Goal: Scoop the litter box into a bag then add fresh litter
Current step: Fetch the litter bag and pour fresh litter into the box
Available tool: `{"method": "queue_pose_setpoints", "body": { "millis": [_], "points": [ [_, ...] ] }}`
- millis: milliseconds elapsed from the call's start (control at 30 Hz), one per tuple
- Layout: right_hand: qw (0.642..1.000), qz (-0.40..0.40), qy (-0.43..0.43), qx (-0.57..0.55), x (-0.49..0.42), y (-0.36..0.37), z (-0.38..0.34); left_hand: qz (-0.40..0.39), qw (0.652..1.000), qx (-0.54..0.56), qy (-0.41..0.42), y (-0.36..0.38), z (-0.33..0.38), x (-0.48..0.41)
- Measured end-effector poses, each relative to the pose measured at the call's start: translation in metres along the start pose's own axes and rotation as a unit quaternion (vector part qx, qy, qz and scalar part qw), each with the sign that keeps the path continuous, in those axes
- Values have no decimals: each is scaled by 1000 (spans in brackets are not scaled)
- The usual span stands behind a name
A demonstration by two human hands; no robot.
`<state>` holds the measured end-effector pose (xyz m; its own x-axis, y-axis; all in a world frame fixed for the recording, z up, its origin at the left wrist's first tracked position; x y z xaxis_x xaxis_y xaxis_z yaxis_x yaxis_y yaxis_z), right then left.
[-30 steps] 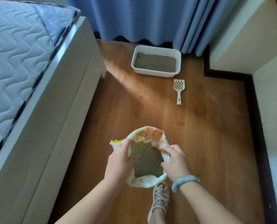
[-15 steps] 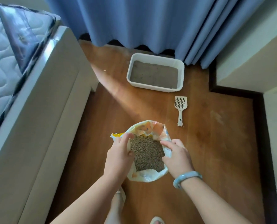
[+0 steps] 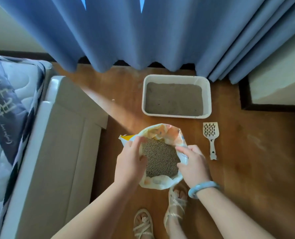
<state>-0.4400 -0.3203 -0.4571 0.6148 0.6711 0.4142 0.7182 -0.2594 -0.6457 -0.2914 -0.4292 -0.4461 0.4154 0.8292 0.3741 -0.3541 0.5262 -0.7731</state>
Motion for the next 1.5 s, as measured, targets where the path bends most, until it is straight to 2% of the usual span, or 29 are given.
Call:
{"method": "queue_pose_setpoints", "body": {
  "millis": [300, 500, 800, 1033, 1267, 1500],
  "points": [
    [999, -29, -4, -14, -133, 16, -26, 19, 998, -25, -57, -5, 6, -128],
    [998, -63, -28, -13, -197, 14, -52, 27, 998, -26, -41, -22, 15, -194],
    [996, -74, -54, 12, -273, 49, -105, 48, 997, -24, -59, -58, -14, -275],
    [993, -76, -90, -18, -329, 91, -144, 96, 993, -5, -64, -82, -44, -328],
    [981, -120, -149, -43, -387, 135, -141, 173, 981, 45, -80, -64, -86, -370],
    [967, -136, -195, -91, -422, 167, -114, 208, 972, 89, -68, -37, -112, -410]
  ]
}}
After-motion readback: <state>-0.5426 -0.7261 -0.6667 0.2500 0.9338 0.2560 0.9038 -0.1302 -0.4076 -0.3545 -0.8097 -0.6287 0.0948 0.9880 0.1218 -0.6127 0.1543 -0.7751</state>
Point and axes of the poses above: each hand's wrist, its own x-axis away from the middle knuckle, its own y-axis out of the palm, z = x × y, the point moved 4 cm from there along -x, towards the middle knuckle, and after that the axes turned 4 degrees about -x, right-handed, at the moved point
